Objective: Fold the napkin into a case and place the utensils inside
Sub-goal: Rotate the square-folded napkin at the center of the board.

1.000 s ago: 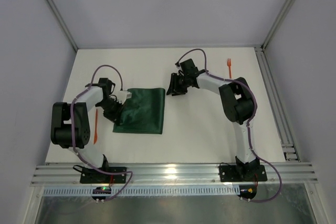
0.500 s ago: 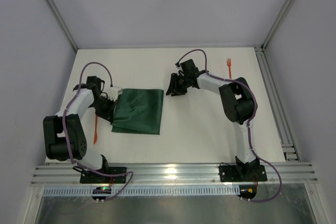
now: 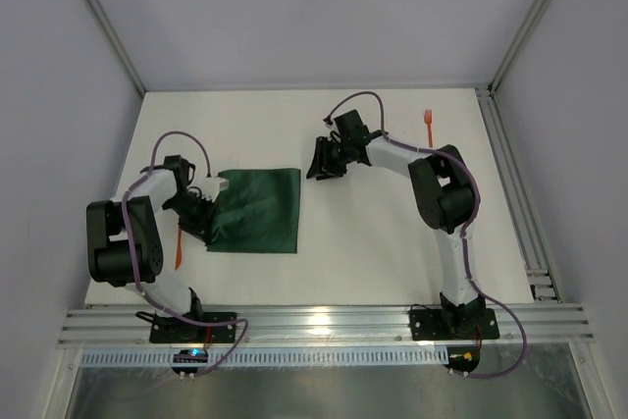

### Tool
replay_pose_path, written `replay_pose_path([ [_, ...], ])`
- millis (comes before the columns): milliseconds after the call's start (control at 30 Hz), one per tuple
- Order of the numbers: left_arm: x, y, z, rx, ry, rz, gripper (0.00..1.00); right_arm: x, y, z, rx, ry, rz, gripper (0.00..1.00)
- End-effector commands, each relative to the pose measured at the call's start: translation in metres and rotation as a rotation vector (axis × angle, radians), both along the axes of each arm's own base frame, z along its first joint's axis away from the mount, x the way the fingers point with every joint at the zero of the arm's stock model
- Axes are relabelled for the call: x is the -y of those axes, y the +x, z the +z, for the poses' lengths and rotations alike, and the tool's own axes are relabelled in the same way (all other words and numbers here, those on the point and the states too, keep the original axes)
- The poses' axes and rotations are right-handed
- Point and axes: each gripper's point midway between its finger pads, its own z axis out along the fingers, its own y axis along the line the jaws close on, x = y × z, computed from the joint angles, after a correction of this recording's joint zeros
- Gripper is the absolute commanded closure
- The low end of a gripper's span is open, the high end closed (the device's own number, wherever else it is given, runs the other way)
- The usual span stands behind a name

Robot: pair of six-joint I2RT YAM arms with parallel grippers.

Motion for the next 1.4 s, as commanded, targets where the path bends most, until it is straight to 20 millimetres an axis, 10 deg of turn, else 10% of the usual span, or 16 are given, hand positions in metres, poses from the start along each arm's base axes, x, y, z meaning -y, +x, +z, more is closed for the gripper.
replay_pose_path([
  [0, 0.0, 0.004, 0.0, 0.029, -0.004, 0.002, 0.94, -0.015, 0.01, 0.027, 0.072, 0.045, 0.034, 0.57],
  [600, -0.002, -0.004, 0.001, 0.013, 0.011, -0.013, 0.96, -0.054, 0.017, -0.002, -0.122, 0.122, 0.099, 0.55],
  [933, -0.003, -0.004, 0.005, 0.022, 0.012, -0.024, 0.93, -0.051, 0.014, 0.002, -0.108, 0.128, 0.093, 0.88],
  [1367, 0.009, 0.017, 0.063, 0.15, -0.091, -0.014, 0.51, -0.003, -0.016, 0.02, -0.022, 0.106, 0.0, 0.96],
])
